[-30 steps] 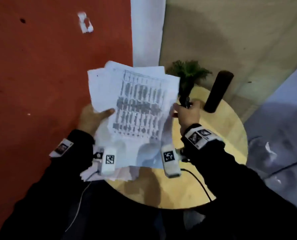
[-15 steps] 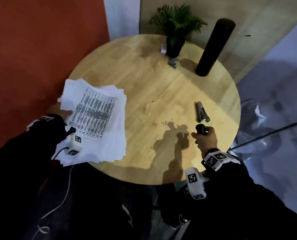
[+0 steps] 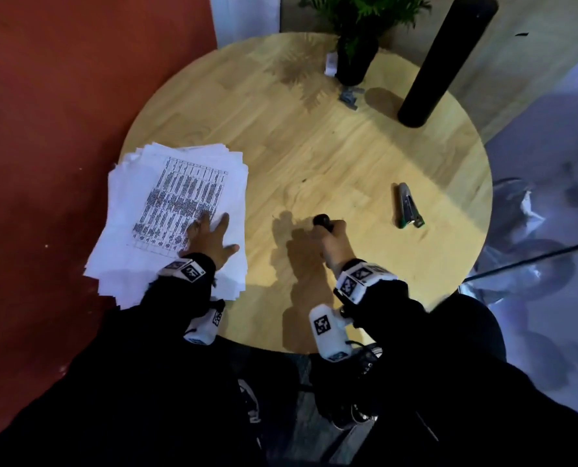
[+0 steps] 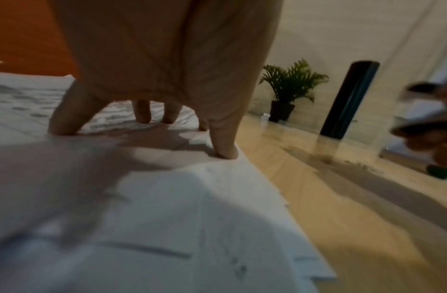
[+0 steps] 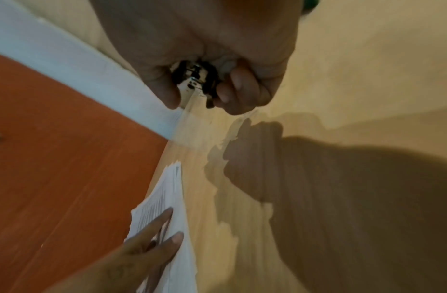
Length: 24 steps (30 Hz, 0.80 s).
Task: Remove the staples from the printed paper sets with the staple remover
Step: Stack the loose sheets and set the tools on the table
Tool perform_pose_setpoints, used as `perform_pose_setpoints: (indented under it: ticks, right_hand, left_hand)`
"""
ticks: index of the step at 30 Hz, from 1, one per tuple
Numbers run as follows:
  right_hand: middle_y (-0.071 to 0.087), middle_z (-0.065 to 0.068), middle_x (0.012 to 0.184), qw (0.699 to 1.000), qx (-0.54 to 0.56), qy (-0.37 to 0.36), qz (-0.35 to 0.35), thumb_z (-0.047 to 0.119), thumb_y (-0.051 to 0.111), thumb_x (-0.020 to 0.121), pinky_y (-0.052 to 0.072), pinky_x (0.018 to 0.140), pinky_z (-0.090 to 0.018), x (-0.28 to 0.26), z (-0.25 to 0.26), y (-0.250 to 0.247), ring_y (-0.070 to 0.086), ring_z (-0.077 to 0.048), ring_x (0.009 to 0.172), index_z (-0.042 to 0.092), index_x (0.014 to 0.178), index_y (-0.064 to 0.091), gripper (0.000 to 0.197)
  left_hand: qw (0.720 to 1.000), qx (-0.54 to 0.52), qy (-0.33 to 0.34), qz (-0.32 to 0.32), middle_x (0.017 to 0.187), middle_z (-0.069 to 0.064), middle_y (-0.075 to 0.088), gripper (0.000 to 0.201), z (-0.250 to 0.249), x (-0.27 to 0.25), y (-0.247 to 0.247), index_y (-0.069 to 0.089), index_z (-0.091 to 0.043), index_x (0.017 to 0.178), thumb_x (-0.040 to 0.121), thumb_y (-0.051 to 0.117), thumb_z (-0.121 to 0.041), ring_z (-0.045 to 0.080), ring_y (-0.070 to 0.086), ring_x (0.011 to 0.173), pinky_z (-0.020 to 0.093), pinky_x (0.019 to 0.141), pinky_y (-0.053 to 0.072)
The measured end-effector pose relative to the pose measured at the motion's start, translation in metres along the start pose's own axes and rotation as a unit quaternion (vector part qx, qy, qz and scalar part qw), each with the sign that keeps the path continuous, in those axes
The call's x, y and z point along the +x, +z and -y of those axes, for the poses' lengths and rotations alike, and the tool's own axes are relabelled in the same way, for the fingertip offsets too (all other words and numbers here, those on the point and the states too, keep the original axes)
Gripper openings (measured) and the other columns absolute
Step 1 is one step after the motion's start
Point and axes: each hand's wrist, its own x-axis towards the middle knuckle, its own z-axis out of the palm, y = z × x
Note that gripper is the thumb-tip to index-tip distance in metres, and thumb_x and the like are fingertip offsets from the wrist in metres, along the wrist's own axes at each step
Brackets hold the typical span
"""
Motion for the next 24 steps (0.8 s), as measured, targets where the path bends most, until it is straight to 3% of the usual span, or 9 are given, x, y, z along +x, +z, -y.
perform_pose_setpoints:
  ticks: [3,5,7,9,11,15,18,21,24]
  right_hand:
    - [0.049,-0.004,0.085,0.985,-0.167,-0.022,0.045,0.035,0.059,0.088,0.035,0.064,-0.032,0.006,0.018,0.030,0.048,-0.021,0.069,0.011,0.101,0.031,0.039]
    - [0.051,-0.008,0.096,0.956,-0.283,-0.058,0.053,0.040,0.059,0.089,0.034,0.060,-0.030,0.017,0.029,0.048,0.054,-0.026,0.081,0.010,0.102,0.034,0.042]
    - [0.052,-0.014,0.111,0.941,-0.323,-0.088,0.047,0.039,0.056,0.091,0.037,0.063,-0.031,0.030,0.039,0.063,0.057,-0.031,0.097,0.007,0.114,0.038,0.044]
    - [0.049,-0.017,0.120,0.938,-0.330,-0.101,0.033,0.038,0.057,0.091,0.042,0.070,-0.035,0.036,0.048,0.075,0.056,-0.035,0.103,0.007,0.122,0.037,0.048]
    - [0.047,-0.018,0.121,0.942,-0.317,-0.103,0.027,0.034,0.065,0.085,0.042,0.071,-0.036,0.040,0.054,0.081,0.056,-0.036,0.104,0.007,0.120,0.037,0.052]
    - [0.039,-0.018,0.131,0.944,-0.304,-0.111,0.058,0.022,0.078,0.072,0.040,0.075,-0.037,0.035,0.059,0.083,0.049,-0.036,0.114,0.006,0.132,0.027,0.081]
    - [0.041,-0.016,0.134,0.952,-0.259,-0.165,0.010,0.024,0.060,0.086,0.040,0.081,-0.035,0.020,0.047,0.067,0.049,-0.033,0.116,0.008,0.139,0.028,0.063]
    - [0.052,-0.015,0.125,0.953,-0.241,-0.182,-0.017,0.020,0.055,0.090,0.042,0.082,-0.034,0.006,0.024,0.039,0.052,-0.030,0.112,0.010,0.141,0.032,0.057]
    - [0.063,-0.012,0.108,0.957,-0.225,-0.171,-0.067,0.021,0.055,0.092,0.045,0.079,-0.036,0.004,0.012,0.000,0.058,-0.030,0.102,0.010,0.134,0.041,0.046]
  left_hand:
    - [1.000,-0.008,0.008,-0.003,0.159,0.009,-0.011,0.074,0.000,-0.001,-0.001,0.009,-0.030,0.151,0.093,0.054,-0.038,0.038,-0.003,0.142,0.051,0.115,0.016]
    - [1.000,-0.002,0.013,-0.006,0.159,0.009,-0.011,0.074,0.000,-0.002,-0.002,0.009,-0.028,0.151,0.093,0.054,-0.038,0.038,-0.004,0.143,0.049,0.116,0.015]
    - [1.000,0.007,0.014,-0.006,0.159,0.011,-0.011,0.075,0.000,-0.002,-0.002,0.008,-0.028,0.151,0.093,0.054,-0.039,0.039,-0.003,0.142,0.048,0.116,0.014]
    - [1.000,0.016,0.013,-0.005,0.159,0.011,-0.010,0.076,0.000,-0.002,-0.002,0.007,-0.028,0.151,0.092,0.054,-0.041,0.040,-0.002,0.142,0.051,0.115,0.015]
    - [1.000,0.017,0.011,-0.002,0.159,0.010,-0.010,0.076,-0.001,-0.003,-0.003,0.006,-0.029,0.151,0.092,0.053,-0.042,0.039,-0.002,0.142,0.053,0.113,0.018]
    - [1.000,0.013,0.012,0.004,0.159,0.010,-0.009,0.075,-0.002,-0.006,-0.006,0.006,-0.028,0.151,0.093,0.052,-0.041,0.039,-0.003,0.142,0.046,0.116,0.014]
    - [1.000,0.018,0.013,0.005,0.159,0.010,-0.010,0.074,-0.003,-0.009,-0.008,0.005,-0.027,0.151,0.094,0.051,-0.041,0.039,-0.003,0.142,0.044,0.115,0.011]
    - [1.000,0.019,0.015,0.003,0.159,0.011,-0.008,0.074,-0.004,-0.013,-0.012,0.007,-0.025,0.151,0.094,0.050,-0.041,0.039,-0.002,0.143,0.045,0.116,0.010]
    - [0.999,-0.022,0.002,-0.036,0.160,0.006,-0.003,0.067,-0.012,-0.023,-0.011,0.016,-0.024,0.151,0.095,0.051,-0.037,0.031,-0.001,0.145,0.057,0.113,0.012]
